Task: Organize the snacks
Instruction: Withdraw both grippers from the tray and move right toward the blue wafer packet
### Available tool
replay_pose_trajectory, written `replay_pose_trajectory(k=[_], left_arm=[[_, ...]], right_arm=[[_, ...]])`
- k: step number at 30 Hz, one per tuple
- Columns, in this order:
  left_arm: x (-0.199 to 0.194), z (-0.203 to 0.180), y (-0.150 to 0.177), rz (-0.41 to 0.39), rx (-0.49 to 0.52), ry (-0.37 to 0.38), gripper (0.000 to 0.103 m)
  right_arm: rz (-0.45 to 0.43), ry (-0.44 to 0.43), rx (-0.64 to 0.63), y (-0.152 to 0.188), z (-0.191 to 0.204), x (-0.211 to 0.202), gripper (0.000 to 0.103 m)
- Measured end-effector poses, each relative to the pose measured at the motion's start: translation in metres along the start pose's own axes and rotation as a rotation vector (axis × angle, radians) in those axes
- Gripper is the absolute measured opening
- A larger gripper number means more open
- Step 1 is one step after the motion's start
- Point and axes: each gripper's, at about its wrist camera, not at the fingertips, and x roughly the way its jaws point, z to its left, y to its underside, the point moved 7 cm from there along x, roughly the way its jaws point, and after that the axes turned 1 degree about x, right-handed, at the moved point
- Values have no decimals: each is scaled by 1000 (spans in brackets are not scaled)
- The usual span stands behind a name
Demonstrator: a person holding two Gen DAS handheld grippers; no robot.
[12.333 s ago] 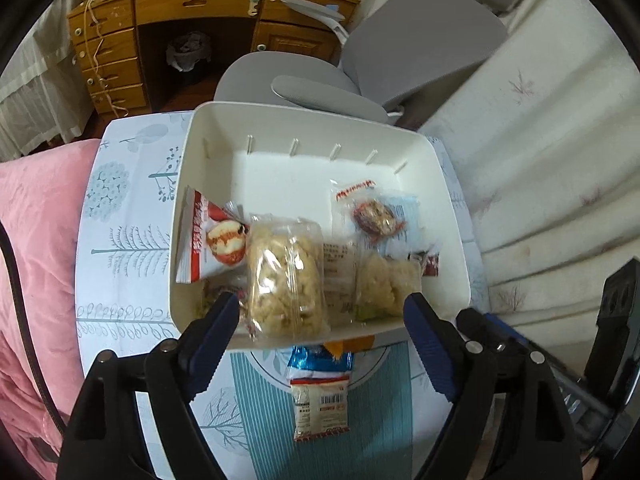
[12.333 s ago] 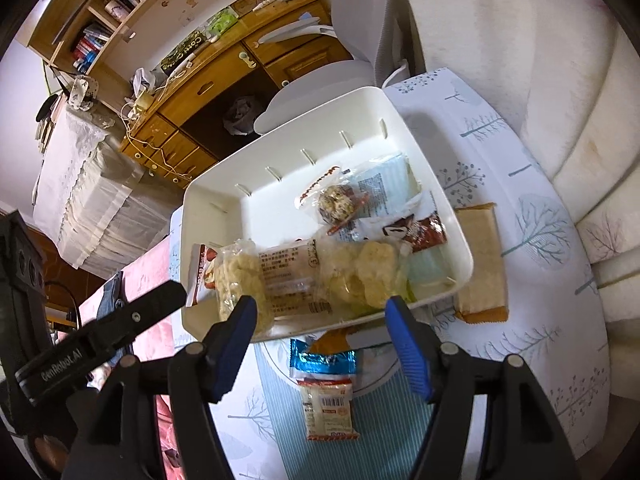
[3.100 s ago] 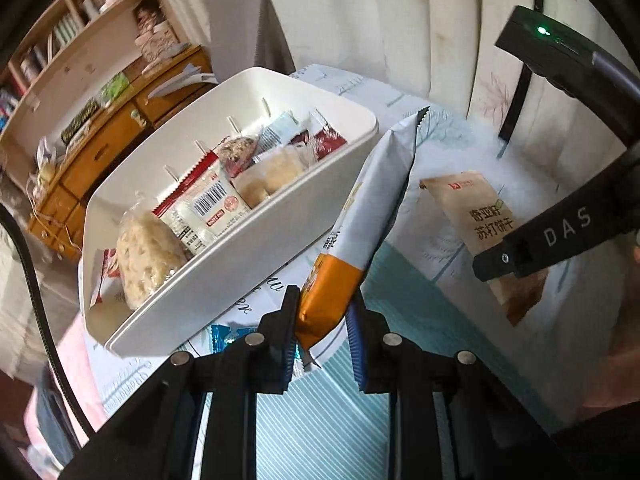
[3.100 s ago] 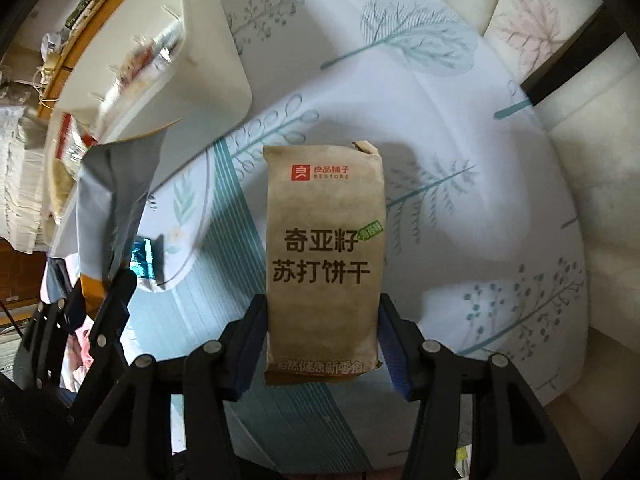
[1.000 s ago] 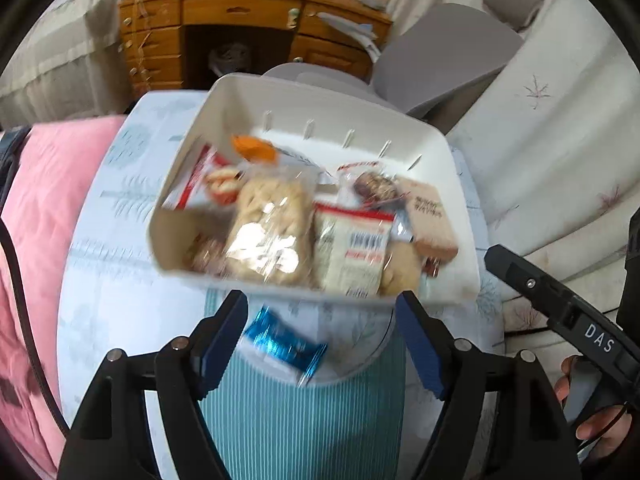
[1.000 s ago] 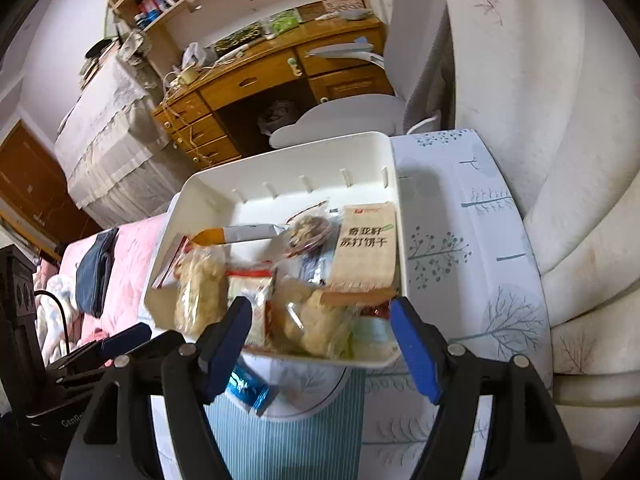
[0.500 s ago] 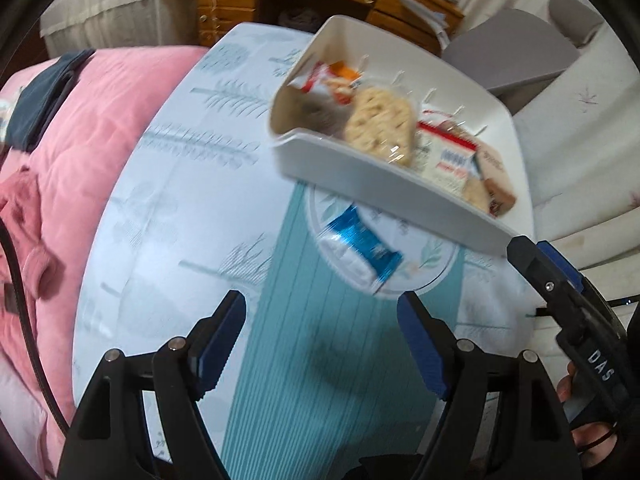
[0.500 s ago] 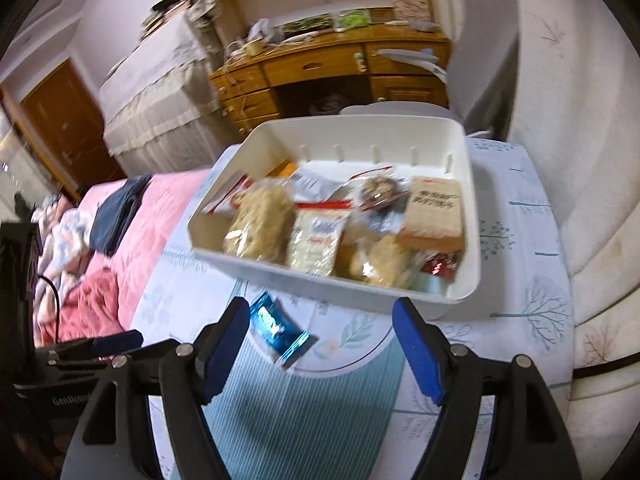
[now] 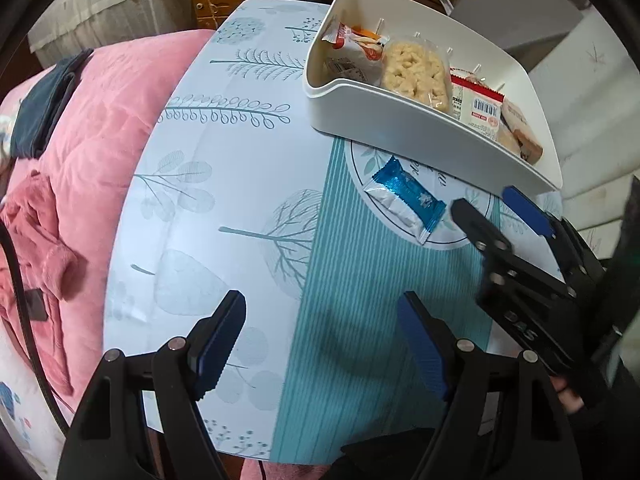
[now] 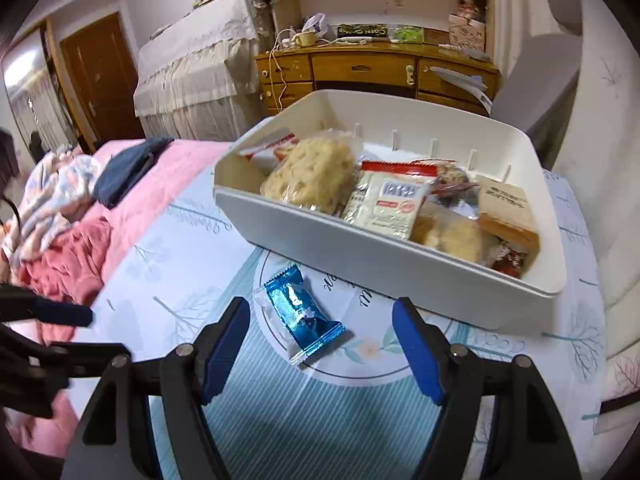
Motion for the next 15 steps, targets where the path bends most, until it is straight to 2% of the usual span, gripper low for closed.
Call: replay_pose_trajectory(k=[10,15], left_arm=[[5,21,-4,34,62,-19,77],[10,28,-7,46,88,-16,77]], right_arm=[[43,70,-112,17,18,50,74],[57,68,-112,20,25,60,73]])
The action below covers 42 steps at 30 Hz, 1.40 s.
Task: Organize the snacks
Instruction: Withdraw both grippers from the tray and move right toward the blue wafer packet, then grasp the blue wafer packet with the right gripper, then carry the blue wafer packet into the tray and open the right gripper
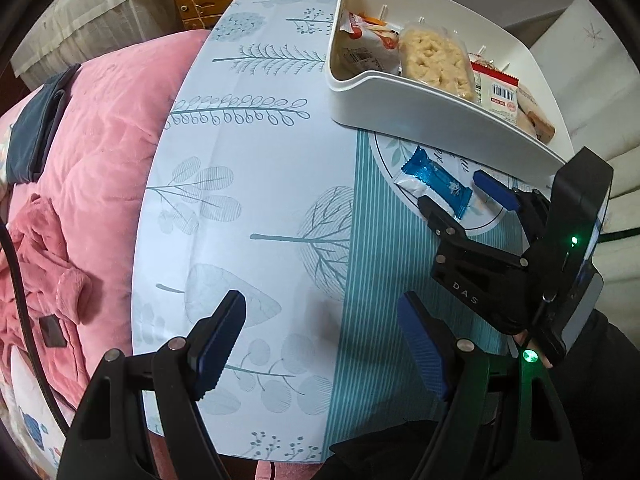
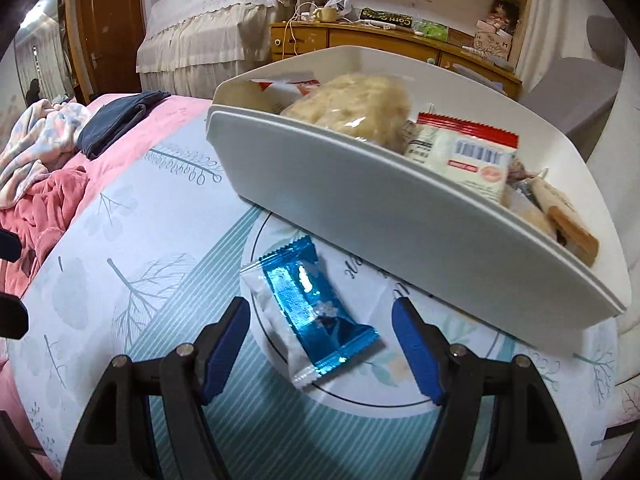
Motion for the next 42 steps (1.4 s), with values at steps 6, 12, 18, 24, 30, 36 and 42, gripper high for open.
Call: replay_pose_trajectory(k=[6,12,18,24,30,36,42], left_arm=[[2,-2,-4,-2,46,18,77],[3,-3,-10,-8,80,38,77],[1,-8,-14,-16,123,66,77],[-5,-20,-18,-36,200,101,77],[-6,-28,-19,-39,260,138,78],[-4,-33,-19,-35,315,167,80],[-2,-30,-21,-24,328,169,80]], right_arm=[[56,10,-33,7,9,10,47],[87,-3,4,9,9,5,38],[84,3,58,8,3,-19,36],[32,31,127,-1,-10,-55,36],[-41,51,172,-20,-26,-91,36],[-102,130,231,-38,-54,-102,36],[-129,217,295,-52,-83,-91,36]])
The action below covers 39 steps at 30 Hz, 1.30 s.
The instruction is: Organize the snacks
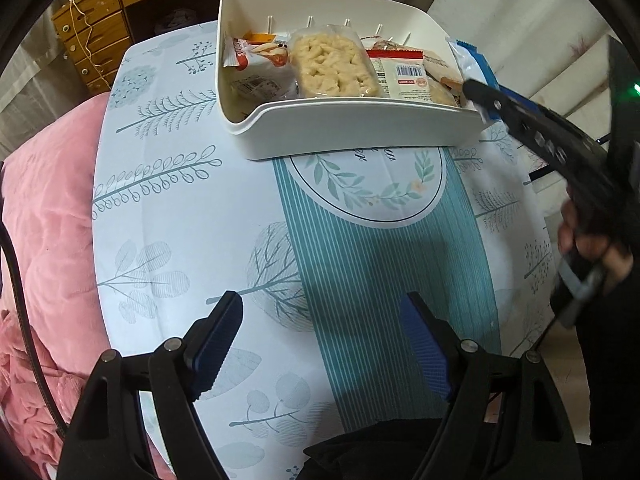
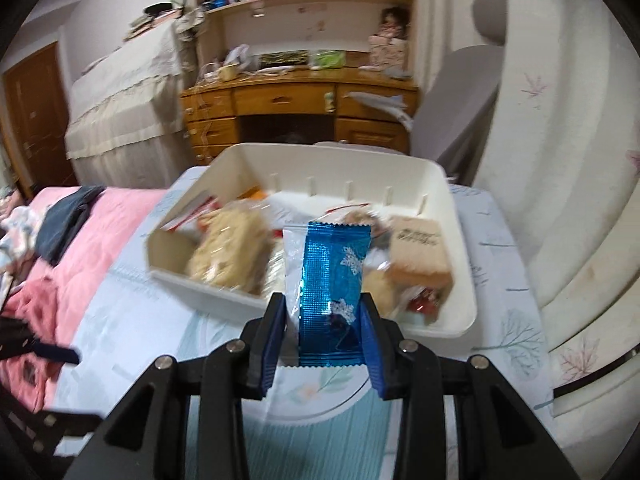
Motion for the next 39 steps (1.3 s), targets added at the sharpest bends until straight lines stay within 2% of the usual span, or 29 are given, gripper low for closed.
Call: replay_pose_trajectory(k=[6,11,14,20,24,26,29,32,33,34,37,39], left_arm=[[-2,6,-2,-7,-17,-20,80],[-7,8,0,-20,-36,-60,80],[-11,7,3,-27,-62,-87,80],[-18,-8,21,-48,-131,-107,80],[-18,-28,39,-44,-182,-118,80],[-22,-41,49,-39,-191,-154,80],[-31,-62,61,-48,-197,-161,80],[-49,-83,69,-59,-183,-194,82],[-56,-89,70,-73,-177,-196,87],[-68,-97,70,-97,-170,-198,93],[-95,-113,68,-153,-158,-190,95],[-115,-123,64,-189,-157,-178,100]], right_arm=[[-9,72,28,-6,-16,22,39],[-1,101,98,2,-31,24,68],[16,106,161,17,-41,14,76],[119,55,280,76,-57,-15,81],[197,12,294,117,-62,-39,85],[247,-15,291,139,-64,-53,86],[321,-53,285,164,-67,-79,86],[381,-51,246,173,-69,-109,86],[389,-46,234,172,-71,-120,86],[396,-49,225,169,-71,-133,86],[400,-62,207,156,-72,-162,88],[405,-67,215,145,-72,-183,90]])
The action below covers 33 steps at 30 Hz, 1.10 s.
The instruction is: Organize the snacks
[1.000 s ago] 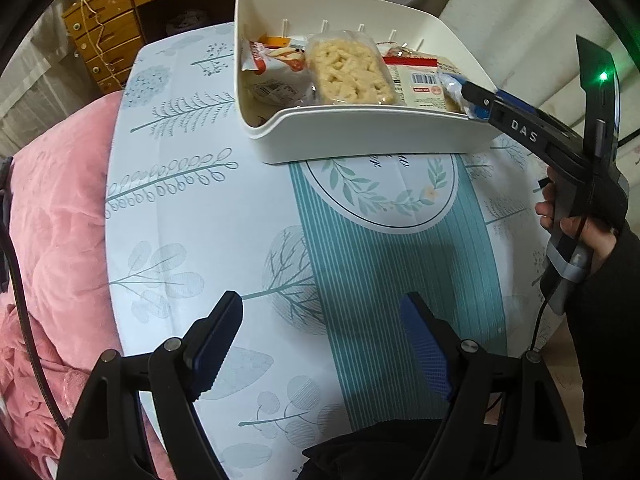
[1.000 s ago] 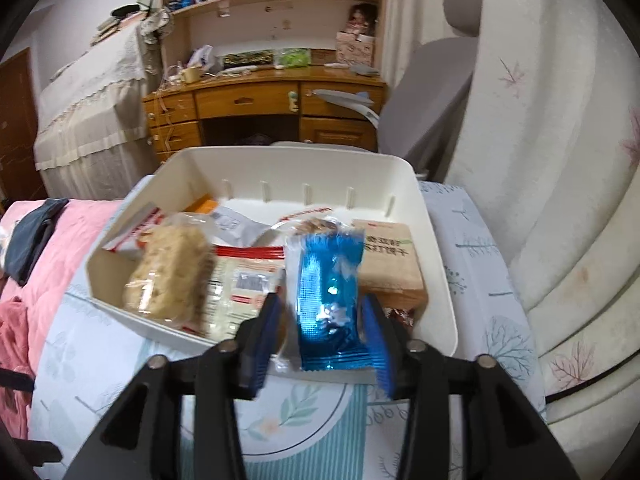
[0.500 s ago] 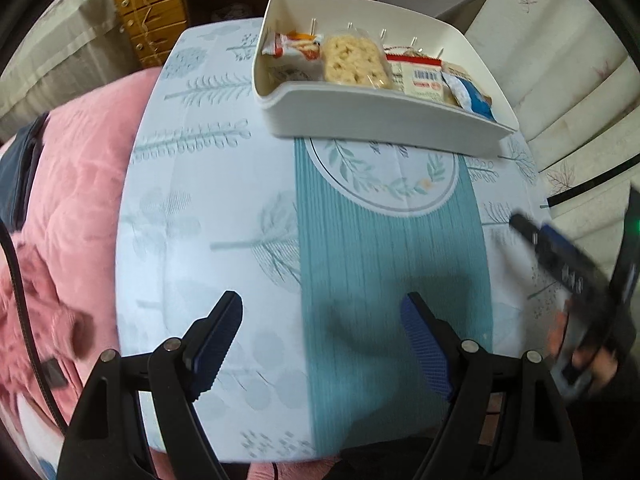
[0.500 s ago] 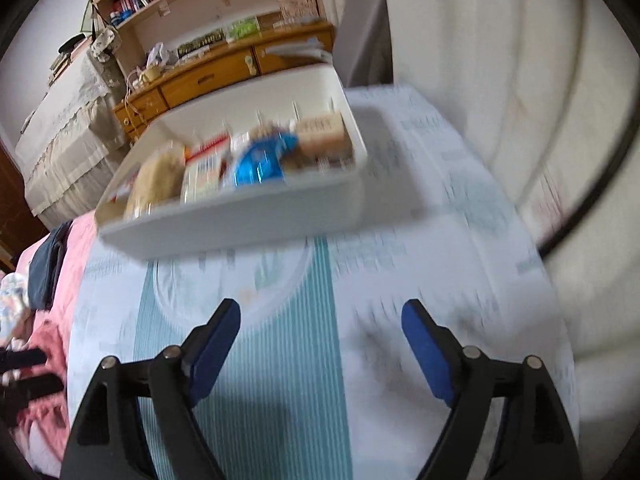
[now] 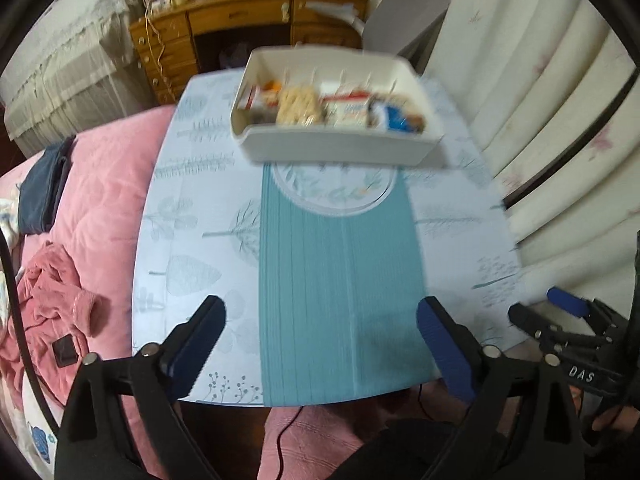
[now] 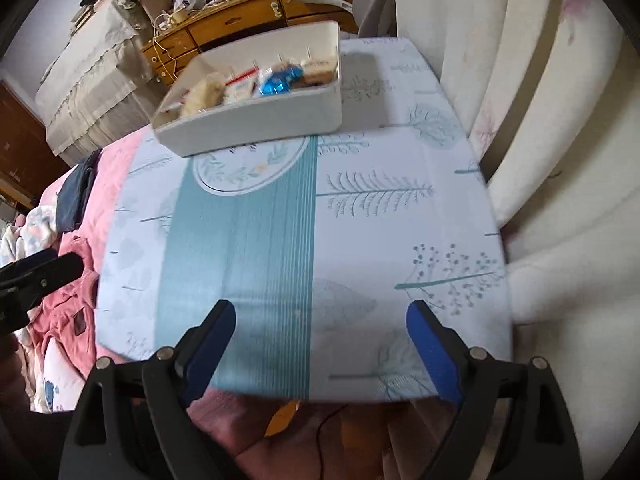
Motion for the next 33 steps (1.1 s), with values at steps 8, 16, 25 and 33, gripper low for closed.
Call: replay_pose_trajectory(k=[8,16,25,33], left_arm=[[-53,-23,-6,-97,-52,-15,102],[-70,-32,8,-146,-26,-101,102],[-90,-27,10,-220,-23,-184,102],[-87,-30,13,-209,-8,-184,102]], right_arm=[[-47,-70,-4,-4,21,-62,97],[-173,-15,-15,6,29,-92,103],[-254,-22,-11,5,34,-105,103],[-224,-43,-19,9,40,-97,103]])
